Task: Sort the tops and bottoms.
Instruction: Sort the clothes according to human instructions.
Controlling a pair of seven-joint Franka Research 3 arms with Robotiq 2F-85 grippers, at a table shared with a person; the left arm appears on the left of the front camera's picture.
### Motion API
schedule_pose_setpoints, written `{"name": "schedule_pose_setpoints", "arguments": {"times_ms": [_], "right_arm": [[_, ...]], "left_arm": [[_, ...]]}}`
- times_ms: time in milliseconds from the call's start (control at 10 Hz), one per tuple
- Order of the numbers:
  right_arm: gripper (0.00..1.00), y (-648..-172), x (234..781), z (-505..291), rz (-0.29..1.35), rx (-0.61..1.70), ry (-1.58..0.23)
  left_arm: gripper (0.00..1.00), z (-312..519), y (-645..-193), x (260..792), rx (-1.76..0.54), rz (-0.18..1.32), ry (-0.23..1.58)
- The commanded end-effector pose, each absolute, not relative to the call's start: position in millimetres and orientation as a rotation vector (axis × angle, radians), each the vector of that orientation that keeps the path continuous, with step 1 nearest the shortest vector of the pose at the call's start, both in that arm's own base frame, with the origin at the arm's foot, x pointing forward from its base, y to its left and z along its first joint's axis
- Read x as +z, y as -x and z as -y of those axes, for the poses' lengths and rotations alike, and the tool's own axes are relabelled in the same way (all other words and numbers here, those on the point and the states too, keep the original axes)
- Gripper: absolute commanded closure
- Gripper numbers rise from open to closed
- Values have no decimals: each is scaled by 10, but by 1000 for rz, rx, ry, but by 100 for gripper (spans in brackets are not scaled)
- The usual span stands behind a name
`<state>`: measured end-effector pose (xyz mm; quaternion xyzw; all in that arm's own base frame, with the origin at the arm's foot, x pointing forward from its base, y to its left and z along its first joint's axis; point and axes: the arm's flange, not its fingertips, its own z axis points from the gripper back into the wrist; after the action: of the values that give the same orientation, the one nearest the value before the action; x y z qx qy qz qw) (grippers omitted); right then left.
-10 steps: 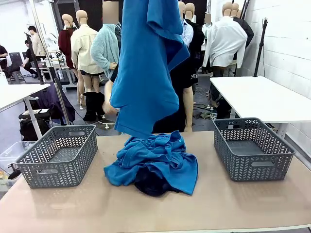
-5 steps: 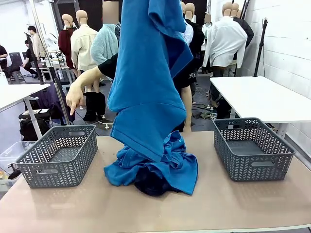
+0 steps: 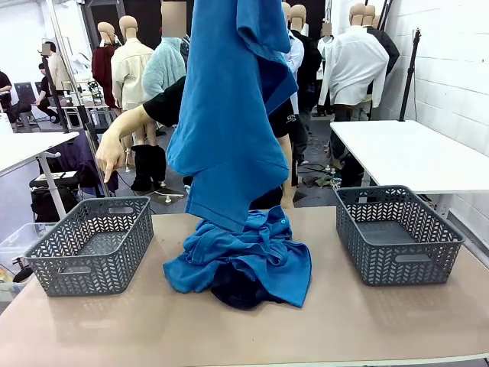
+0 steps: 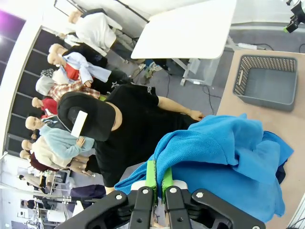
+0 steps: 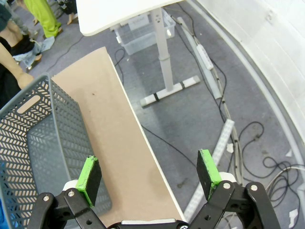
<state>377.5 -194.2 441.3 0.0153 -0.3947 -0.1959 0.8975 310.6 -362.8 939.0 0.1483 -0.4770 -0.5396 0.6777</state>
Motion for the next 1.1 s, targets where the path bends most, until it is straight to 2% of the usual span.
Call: {"name": "schedule_pose_setpoints", "arguments": {"times_ms": [0, 900, 1000], "right_arm": [[0, -3786, 4416, 1914, 814, -427, -37], [0, -3786, 4416, 1914, 814, -427, -37], [0, -3786, 4416, 1914, 814, -427, -37]], "left_arm": [[100, 3573, -3090, 9426, -1215, 1092, -322], [100, 3628, -3106, 9390, -1213, 1072, -333], [100, 3527, -3188, 9533, -1162, 1139, -346]]}}
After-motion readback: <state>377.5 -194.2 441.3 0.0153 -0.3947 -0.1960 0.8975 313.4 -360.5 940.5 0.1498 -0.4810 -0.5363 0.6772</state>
